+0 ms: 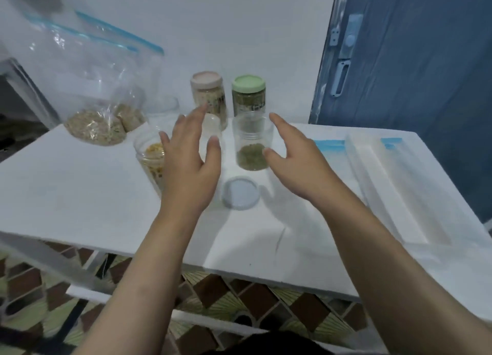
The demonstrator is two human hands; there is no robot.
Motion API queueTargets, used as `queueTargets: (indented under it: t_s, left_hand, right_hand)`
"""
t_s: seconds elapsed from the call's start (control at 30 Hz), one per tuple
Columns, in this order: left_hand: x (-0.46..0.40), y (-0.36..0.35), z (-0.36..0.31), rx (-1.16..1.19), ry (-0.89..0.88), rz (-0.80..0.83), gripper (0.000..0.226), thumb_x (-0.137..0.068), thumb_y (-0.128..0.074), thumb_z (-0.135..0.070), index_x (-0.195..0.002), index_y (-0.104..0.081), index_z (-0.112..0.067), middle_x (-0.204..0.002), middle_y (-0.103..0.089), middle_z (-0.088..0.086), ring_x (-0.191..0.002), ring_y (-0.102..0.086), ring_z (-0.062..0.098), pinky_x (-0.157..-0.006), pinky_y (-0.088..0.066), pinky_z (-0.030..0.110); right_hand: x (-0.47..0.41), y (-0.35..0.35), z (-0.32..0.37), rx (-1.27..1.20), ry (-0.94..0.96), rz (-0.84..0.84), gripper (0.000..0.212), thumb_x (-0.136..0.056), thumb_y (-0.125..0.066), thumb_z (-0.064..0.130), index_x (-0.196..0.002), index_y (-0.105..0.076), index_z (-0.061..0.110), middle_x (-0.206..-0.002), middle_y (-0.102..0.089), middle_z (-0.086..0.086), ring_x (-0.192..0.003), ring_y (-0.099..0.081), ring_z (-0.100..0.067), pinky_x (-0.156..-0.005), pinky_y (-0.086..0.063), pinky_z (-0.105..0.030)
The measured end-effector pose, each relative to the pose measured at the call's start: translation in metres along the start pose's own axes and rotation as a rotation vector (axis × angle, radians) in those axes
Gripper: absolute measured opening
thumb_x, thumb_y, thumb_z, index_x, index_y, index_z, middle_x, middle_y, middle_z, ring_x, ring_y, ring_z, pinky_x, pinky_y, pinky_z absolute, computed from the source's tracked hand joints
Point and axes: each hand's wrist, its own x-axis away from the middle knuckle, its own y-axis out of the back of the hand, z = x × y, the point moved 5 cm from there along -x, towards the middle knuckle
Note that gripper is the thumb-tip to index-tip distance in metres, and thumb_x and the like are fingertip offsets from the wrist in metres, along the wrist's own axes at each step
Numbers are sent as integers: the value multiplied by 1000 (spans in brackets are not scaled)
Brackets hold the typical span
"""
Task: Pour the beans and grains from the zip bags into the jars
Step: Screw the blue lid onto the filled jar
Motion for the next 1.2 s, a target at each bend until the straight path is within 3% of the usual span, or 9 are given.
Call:
queueTargets:
  t_s: [0.13, 0.3, 0.4, 0.5, 0.7, 0.83, 0.97, 1.13, 1.2]
  left_hand:
    - [-35, 42, 43, -47, -56, 69, 51, -94, -44, -26, -146, -45, -26, -148, -47, -8, -143, -36, 23, -113, -29, 63]
    - [-62, 66, 86, -103, -62, 230, 54, -93, -45, -31, -147, -44, -26, -148, -47, -6, -140, -38, 13, -117, -22, 60]
    - [-65, 70, 109, -49, -12, 312, 50, -100, -50, -25, -149, -41, -29, -151, -44, -9, -140, -37, 11, -120, -21, 54]
    - [-63, 72, 122, 24, 56, 350, 49, -102, -50, -27, -149, -40, -28, -151, -43, -9, -139, -37, 8, -113, -26, 26]
    - [-63, 68, 136, 267, 128, 372, 46, -102, -50, -33, -147, -43, -31, -146, -45, -15, -132, -45, 5, -113, -40, 37]
    - [-65, 66, 144, 395, 188, 391, 45, -103, -48, -38, -147, -43, -33, -146, -48, -14, -132, -46, 2, -112, -39, 30]
    - [-65, 66, 151, 517, 260, 411, 43, -103, -45, -41, -145, -46, -35, -143, -51, -20, -125, -46, -13, -95, -37, 3]
    - [-64, 65, 153, 632, 283, 454, 50, -99, -39, -50, -146, -43, -37, -130, -50, -34, -122, -44, -19, -98, -39, 6]
    - [-64, 65, 153, 654, 270, 462, 61, -90, -36, -58, -147, -41, -37, -133, -49, -33, -126, -43, -17, -103, -38, 11]
  right_hand:
    - [-34, -70, 3, 267, -166, 153, 65, -100, -48, 34, -157, -17, 34, -162, -19, -1, -138, -25, -40, -108, -29, -44]
    - [-40, -144, -27, 446, -454, 380, 86, -91, -58, 59, -157, -7, 39, -166, 3, -4, -144, -14, -47, -113, -25, -51]
    - [-36, -164, -36, 478, -491, 324, 90, -87, -64, 60, -156, -11, 39, -165, -1, -5, -141, -20, -45, -110, -28, -51]
    - [-33, -162, -31, 307, -502, 72, 77, -91, -62, 52, -155, -22, 32, -158, -22, -7, -135, -28, -41, -107, -32, -46]
    - [-20, -144, 32, -229, -215, -422, 74, -87, -58, 65, -150, -23, 50, -160, -20, 17, -148, -21, -9, -119, -29, -40]
    - [-25, -134, 79, -256, -41, -353, 70, -79, -58, 71, -142, -29, 60, -154, -28, 21, -144, -25, -5, -116, -30, -37]
    - [-44, -138, 97, -96, -9, -196, 71, -79, -67, 63, -142, -36, 55, -143, -34, 25, -137, -22, -2, -108, -22, -27]
    - [-52, -144, 106, -38, 16, -143, 79, -77, -67, 63, -146, -31, 53, -138, -34, 30, -126, -22, 3, -92, -13, -2]
    - [-55, -147, 107, -34, 22, -129, 78, -79, -64, 66, -147, -29, 53, -144, -35, 28, -131, -23, 0, -99, -18, -12]
